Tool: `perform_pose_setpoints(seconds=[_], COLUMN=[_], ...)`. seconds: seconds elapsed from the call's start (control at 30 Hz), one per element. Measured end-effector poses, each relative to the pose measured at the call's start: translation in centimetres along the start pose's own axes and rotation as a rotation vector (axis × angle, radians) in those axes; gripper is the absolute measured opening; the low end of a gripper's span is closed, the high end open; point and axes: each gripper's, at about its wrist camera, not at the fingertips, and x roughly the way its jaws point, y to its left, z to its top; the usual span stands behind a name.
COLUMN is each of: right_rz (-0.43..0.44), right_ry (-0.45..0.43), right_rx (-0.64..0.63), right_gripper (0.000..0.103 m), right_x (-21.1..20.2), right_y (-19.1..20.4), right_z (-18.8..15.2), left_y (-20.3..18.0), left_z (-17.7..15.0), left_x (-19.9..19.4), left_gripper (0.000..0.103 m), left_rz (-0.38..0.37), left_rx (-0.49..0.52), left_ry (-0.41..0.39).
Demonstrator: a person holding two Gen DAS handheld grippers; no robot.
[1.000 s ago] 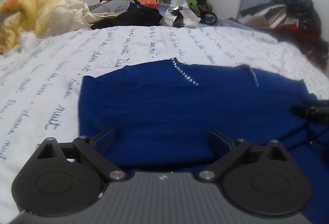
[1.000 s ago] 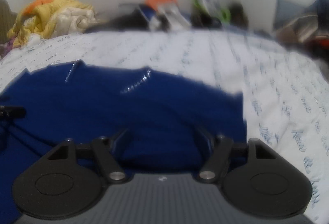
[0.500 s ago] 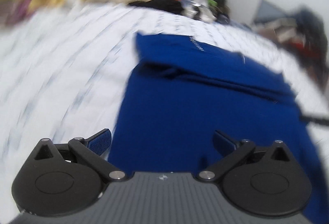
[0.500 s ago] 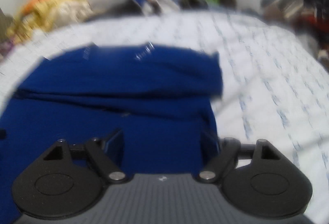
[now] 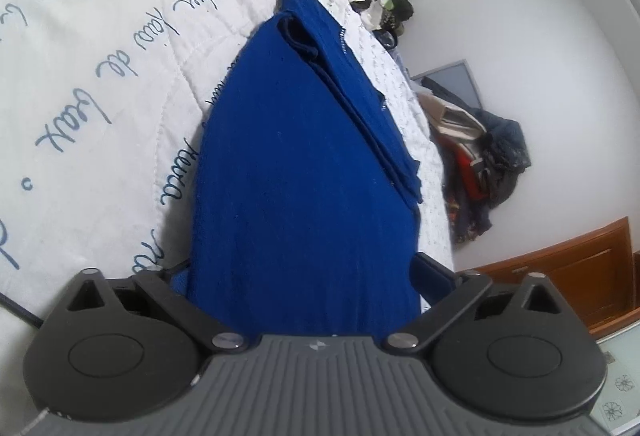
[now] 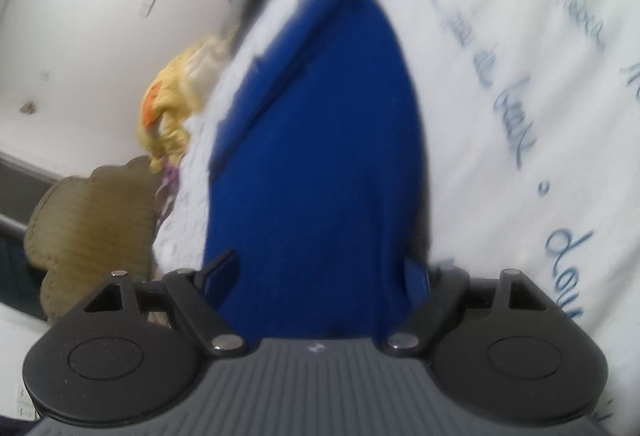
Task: Fold small clothes
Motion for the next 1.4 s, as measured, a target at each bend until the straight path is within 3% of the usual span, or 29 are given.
perform_pose_setpoints(seconds=[0.03,0.07,0.1,0.13,0.17,0.27,0.37,0.4,0.43,0.5,0.53,0.57,0.6,0.63,0.7,0.73,0.77,0.8,0.83,0.87,0.97,1.1,1.13,1.23,1.3,1.4], right_rz=[0.006,-0.001,-0.035,-0.084,-0.093,-0.120,-0.124,-0.174,-0.158,-0.134,-0.143,-0.144,-0.126,-0.100,-0.063,-0.058,-0.056,-0.048,-0.061,-0.103,-0.120,-0.212,-0.232,-0.209,-0.250,-0.332], right_ry=[-0.007,-0.014,-0.003,0.019,0.010,-0.055,-0.102,-0.082,-0.072,-0.045,-0.040,-0.036,-0.021,-0.004,0.040,0.057,0.056,0.056,0.071,0.089,0.077,0.034,0.044,0.051,0.047,-0.111], right_rx=[0.005,0.013,0.016,0.011,0.002,-0.036,-0.043,-0.052,-0.042,-0.002,-0.024,-0.041,-0.046,-0.043,-0.045,-0.058,-0.062,-0.063,-0.075,-0.086,-0.099,-0.139,-0.157,-0.157,-0.167,-0.220], right_gripper=[0.077,0.042,0.016,0.003,0.003,0.004,0.004,0.003,0.005,0.007,0.016,0.036,0.047,0.063,0.066,0.066,0.065,0.058,0.023,0.005,0.005,0.004,0.002,0.005,0.011,0.036], right_x=[0.0,-0.1,0.0,0.5,0.4,-0.9,-2.7,-2.6,-2.4,-2.4,-2.7,-3.0,-3.3,-3.4,-3.2,-3.1,-2.9,-2.6,-2.1,-1.6,-1.4,-4.2,-4.2,-4.1,-4.2,-5.3], right_y=[-0.1,-0.3,-0.5,-0.8,-0.9,-0.4,-0.8,-1.3,-2.0,-2.1,-1.5,-0.9,-0.5,-0.4,0.2,0.6,0.9,1.1,1.2,1.3,1.2,1.1,0.7,0.5,1.4,3.4], right_z=[0.0,-0.1,0.0,0.0,-0.2,-0.2,-0.7,-0.8,-1.1,-1.5,-2.0,-2.3,-2.8,-3.4,-4.6,-5.1,-5.3,-5.5,-5.7,-5.7,-5.6,-5.5,-5.7,-5.8,-5.1,-2.6], left_y=[-0.1,-0.1,0.0,0.2,0.3,-0.4,0.2,0.6,0.6,0.2,0.1,-0.2,-0.3,-0.5,-0.8,-0.6,-0.3,0.0,0.4,0.5,-1.2,-0.9,-0.4,-1.1,-2.6,-5.7], left_z=[0.1,0.2,0.2,0.4,0.6,0.7,0.4,0.1,-0.2,-1.0,-1.7,-2.2,-3.0,-3.7,-4.5,-4.4,-4.1,-3.9,-3.6,-3.5,-3.5,-3.2,-3.3,-2.6,-1.4,1.0], left_x=[0.1,0.3,0.4,0.4,0.2,-2.4,-2.7,-2.6,-2.9,-3.5,-4.0,-3.8,-3.9,-3.9,-3.6,-3.6,-3.5,-3.1,-2.6,-2.8,-4.5,-5.2,-4.8,-5.1,-6.5,-6.0], left_gripper=[0.070,0.039,0.019,0.004,0.002,0.003,0.003,0.005,0.006,0.042,0.076,0.099,0.103,0.097,0.092,0.076,0.039,0.014,0.013,0.012,0.011,0.011,0.016,0.022,0.031,0.049], left_rz=[0.025,0.059,0.106,0.158,0.167,0.206,0.253,0.251,0.228,0.183,0.134,0.092,0.070,0.064,0.078,0.086,0.104,0.140,0.169,0.170,0.266,0.275,0.268,0.272,0.285,0.264], left_rx=[0.009,0.018,0.023,0.030,0.030,0.114,0.152,0.148,0.139,0.122,0.112,0.101,0.103,0.117,0.140,0.134,0.124,0.111,0.100,0.099,0.239,0.306,0.302,0.338,0.397,0.475], left_ry=[0.002,0.012,0.021,0.024,0.007,-0.071,-0.053,-0.038,-0.023,0.009,0.008,0.015,0.023,0.033,0.021,0.020,0.022,0.046,0.067,0.065,0.027,0.060,0.089,0.079,-0.029,-0.214])
